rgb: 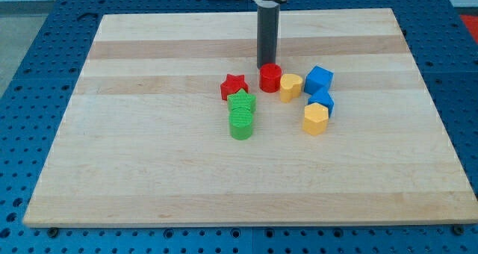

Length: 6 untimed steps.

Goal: Push the red star along with the green star and the green circle a bit down

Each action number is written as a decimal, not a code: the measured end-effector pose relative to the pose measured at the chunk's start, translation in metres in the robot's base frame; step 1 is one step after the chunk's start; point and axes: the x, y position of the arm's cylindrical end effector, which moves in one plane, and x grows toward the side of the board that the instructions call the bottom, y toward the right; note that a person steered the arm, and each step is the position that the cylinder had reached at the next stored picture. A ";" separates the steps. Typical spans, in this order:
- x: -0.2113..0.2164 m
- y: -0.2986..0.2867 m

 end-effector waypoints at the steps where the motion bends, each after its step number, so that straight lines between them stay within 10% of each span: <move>1: -0.002 -0.002; 6: 0.042 -0.034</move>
